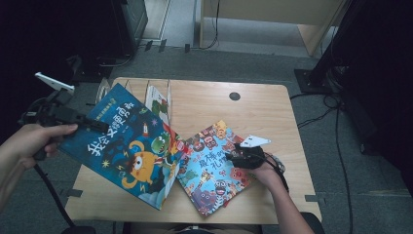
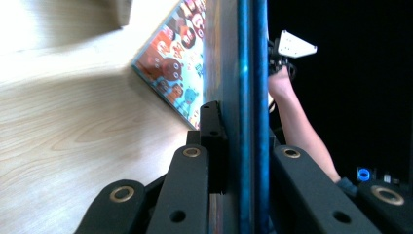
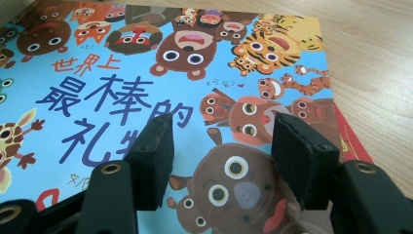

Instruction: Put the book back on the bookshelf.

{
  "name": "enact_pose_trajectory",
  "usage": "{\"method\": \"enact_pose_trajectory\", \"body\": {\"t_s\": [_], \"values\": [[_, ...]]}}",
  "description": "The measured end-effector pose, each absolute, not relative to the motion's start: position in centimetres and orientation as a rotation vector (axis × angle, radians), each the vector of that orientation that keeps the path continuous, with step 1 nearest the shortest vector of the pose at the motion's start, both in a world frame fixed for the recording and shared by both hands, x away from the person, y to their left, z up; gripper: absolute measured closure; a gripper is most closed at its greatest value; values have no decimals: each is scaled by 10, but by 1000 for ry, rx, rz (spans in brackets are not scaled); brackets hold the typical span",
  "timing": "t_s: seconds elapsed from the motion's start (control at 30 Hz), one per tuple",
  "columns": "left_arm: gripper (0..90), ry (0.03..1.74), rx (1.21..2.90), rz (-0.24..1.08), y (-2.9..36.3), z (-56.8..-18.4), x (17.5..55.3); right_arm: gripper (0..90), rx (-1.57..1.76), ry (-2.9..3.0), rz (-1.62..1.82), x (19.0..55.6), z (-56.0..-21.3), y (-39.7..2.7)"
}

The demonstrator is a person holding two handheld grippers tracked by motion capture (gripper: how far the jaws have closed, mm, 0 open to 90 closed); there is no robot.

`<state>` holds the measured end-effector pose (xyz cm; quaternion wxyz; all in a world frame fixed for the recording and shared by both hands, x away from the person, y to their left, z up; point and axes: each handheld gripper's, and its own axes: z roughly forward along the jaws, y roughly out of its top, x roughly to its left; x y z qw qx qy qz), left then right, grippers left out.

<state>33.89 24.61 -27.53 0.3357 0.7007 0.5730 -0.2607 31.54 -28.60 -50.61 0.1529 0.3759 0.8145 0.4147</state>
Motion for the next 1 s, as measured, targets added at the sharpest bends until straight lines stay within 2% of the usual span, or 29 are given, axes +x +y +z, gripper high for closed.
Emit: {"method": "enact_pose_trajectory", "body": {"t_s": [0.2, 0.53, 0.77, 1.0], "values": [[832, 1535, 1845, -656, 266, -277, 326, 423, 1079, 2337, 1192, 317, -506, -286], [832, 1631, 1750, -596, 320, -273, 304, 432, 1091, 2338, 1193, 317, -505, -286], [830, 1711, 1687, -543, 347, -271, 309, 436, 1096, 2342, 1187, 318, -505, -286], [830, 1774, 1692, -455, 355, -255, 329, 442, 1103, 2341, 1189, 318, -505, -286]]}}
